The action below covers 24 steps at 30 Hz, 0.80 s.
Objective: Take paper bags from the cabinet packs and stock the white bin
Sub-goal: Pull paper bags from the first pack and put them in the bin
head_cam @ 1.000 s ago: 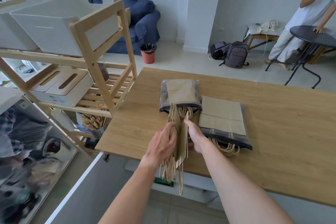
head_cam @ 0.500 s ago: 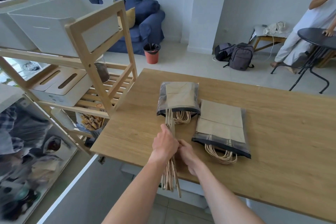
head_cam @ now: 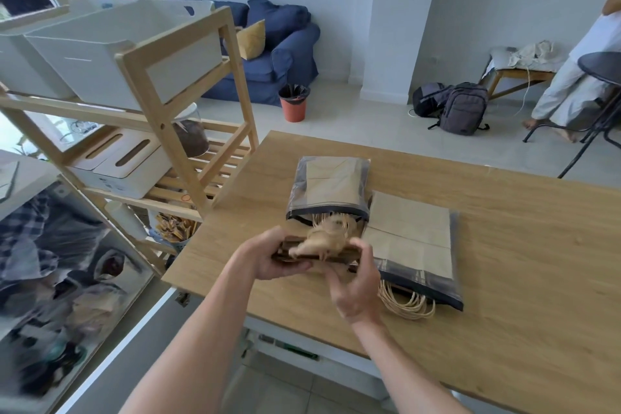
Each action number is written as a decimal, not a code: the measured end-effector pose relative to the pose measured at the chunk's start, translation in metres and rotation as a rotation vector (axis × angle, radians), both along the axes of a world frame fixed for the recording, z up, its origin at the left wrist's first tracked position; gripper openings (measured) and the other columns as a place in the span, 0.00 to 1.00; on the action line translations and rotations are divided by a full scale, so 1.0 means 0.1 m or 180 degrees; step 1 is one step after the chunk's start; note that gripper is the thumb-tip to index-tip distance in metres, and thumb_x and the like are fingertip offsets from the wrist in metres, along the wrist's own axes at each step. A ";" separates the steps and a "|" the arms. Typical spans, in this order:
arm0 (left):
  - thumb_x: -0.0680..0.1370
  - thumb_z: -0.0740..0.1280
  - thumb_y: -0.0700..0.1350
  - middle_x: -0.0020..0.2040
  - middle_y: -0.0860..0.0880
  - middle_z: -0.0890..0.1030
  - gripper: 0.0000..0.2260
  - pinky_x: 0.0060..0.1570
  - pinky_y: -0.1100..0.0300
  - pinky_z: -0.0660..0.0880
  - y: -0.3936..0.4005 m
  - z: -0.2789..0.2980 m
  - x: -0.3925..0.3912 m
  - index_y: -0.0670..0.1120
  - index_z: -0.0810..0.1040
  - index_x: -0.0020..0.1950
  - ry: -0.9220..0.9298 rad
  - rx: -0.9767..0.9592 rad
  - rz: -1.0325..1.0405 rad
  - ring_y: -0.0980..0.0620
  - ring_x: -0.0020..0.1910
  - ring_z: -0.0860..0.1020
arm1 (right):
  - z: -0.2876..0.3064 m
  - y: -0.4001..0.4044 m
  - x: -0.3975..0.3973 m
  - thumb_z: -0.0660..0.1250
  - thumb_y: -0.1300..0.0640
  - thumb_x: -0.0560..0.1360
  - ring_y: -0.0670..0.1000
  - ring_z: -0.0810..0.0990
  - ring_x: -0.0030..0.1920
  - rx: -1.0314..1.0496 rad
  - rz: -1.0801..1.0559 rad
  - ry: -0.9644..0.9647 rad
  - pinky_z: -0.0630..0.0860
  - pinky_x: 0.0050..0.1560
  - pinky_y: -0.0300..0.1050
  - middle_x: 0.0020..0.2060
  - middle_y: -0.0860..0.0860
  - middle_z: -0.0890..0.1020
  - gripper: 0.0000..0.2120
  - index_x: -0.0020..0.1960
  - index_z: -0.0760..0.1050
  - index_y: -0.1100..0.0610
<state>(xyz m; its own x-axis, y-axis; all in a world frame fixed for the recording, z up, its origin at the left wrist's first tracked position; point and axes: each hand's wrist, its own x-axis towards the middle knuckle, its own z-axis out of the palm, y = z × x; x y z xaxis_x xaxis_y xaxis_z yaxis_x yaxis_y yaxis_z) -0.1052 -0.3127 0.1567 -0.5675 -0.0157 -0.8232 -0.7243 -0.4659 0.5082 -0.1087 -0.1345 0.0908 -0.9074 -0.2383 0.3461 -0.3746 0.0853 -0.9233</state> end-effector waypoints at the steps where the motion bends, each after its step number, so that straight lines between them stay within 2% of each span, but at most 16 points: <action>1: 0.78 0.58 0.40 0.41 0.38 0.80 0.11 0.29 0.56 0.81 -0.03 0.02 -0.03 0.34 0.76 0.48 -0.0020 0.0299 0.0142 0.42 0.40 0.79 | 0.09 -0.06 -0.04 0.74 0.58 0.70 0.43 0.81 0.49 -0.0222 -0.0070 0.0007 0.75 0.50 0.33 0.49 0.45 0.82 0.19 0.58 0.72 0.56; 3: 0.76 0.62 0.44 0.48 0.38 0.79 0.12 0.30 0.54 0.82 -0.06 0.07 -0.08 0.37 0.78 0.52 -0.0074 0.0518 0.0316 0.38 0.46 0.77 | 0.20 -0.15 -0.13 0.70 0.60 0.71 0.48 0.80 0.51 -0.0458 -0.0115 -0.0231 0.74 0.53 0.39 0.50 0.48 0.82 0.17 0.58 0.72 0.53; 5: 0.74 0.64 0.46 0.46 0.38 0.80 0.13 0.32 0.53 0.82 -0.05 0.13 -0.12 0.38 0.79 0.50 -0.0028 0.0479 0.0368 0.37 0.45 0.77 | 0.18 -0.20 -0.21 0.68 0.57 0.71 0.50 0.79 0.53 -0.0393 -0.0104 -0.0366 0.74 0.56 0.48 0.51 0.49 0.81 0.15 0.57 0.73 0.53; 7: 0.75 0.62 0.46 0.42 0.39 0.81 0.13 0.32 0.54 0.82 -0.03 0.17 -0.15 0.38 0.80 0.48 0.0024 0.0404 0.0396 0.37 0.42 0.78 | 0.14 -0.23 -0.29 0.66 0.55 0.72 0.51 0.78 0.53 -0.0278 -0.0128 -0.0423 0.74 0.57 0.53 0.51 0.49 0.81 0.13 0.56 0.73 0.53; 9: 0.76 0.60 0.46 0.41 0.39 0.81 0.13 0.31 0.53 0.82 -0.03 0.18 -0.21 0.39 0.79 0.49 0.0044 0.0403 0.0445 0.37 0.41 0.78 | 0.16 -0.26 -0.33 0.64 0.55 0.73 0.50 0.78 0.52 -0.0284 -0.0163 -0.0432 0.74 0.56 0.52 0.50 0.50 0.81 0.11 0.55 0.73 0.53; 12: 0.77 0.58 0.47 0.46 0.39 0.81 0.15 0.31 0.53 0.81 -0.05 0.17 -0.31 0.40 0.79 0.53 -0.0065 0.0433 0.0529 0.36 0.42 0.77 | 0.20 -0.32 -0.37 0.62 0.57 0.74 0.49 0.78 0.49 -0.0306 -0.0215 -0.0469 0.72 0.52 0.46 0.48 0.50 0.81 0.08 0.53 0.70 0.50; 14: 0.77 0.58 0.48 0.47 0.39 0.81 0.15 0.31 0.52 0.81 -0.09 0.18 -0.36 0.40 0.79 0.54 -0.0134 0.0376 0.0438 0.36 0.43 0.78 | 0.21 -0.34 -0.40 0.62 0.57 0.75 0.50 0.78 0.49 -0.0289 -0.0282 -0.0487 0.73 0.52 0.48 0.48 0.51 0.81 0.08 0.54 0.70 0.52; 19: 0.72 0.59 0.57 0.46 0.37 0.82 0.24 0.31 0.56 0.79 -0.25 0.16 -0.44 0.38 0.77 0.55 -0.0627 -0.0166 -0.0376 0.40 0.40 0.82 | 0.08 -0.36 -0.43 0.66 0.47 0.73 0.52 0.79 0.52 -0.0094 -0.0326 -0.0481 0.74 0.56 0.51 0.51 0.51 0.81 0.20 0.61 0.70 0.52; 24: 0.71 0.58 0.64 0.52 0.37 0.83 0.32 0.30 0.62 0.77 -0.35 0.18 -0.50 0.36 0.79 0.56 -0.0655 -0.0180 -0.0857 0.45 0.38 0.83 | 0.05 -0.52 -0.38 0.65 0.41 0.72 0.51 0.79 0.52 -0.0309 -0.0632 -0.0642 0.74 0.55 0.50 0.49 0.51 0.82 0.20 0.56 0.73 0.53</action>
<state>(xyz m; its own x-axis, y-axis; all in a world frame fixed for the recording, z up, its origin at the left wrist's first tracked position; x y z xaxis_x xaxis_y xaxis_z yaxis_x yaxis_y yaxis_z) -0.1555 -0.3480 0.1747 -0.3797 0.0631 -0.9230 -0.9075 -0.2194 0.3583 -0.1470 -0.1868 0.0958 -0.9858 -0.0239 0.1665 -0.1675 0.0463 -0.9848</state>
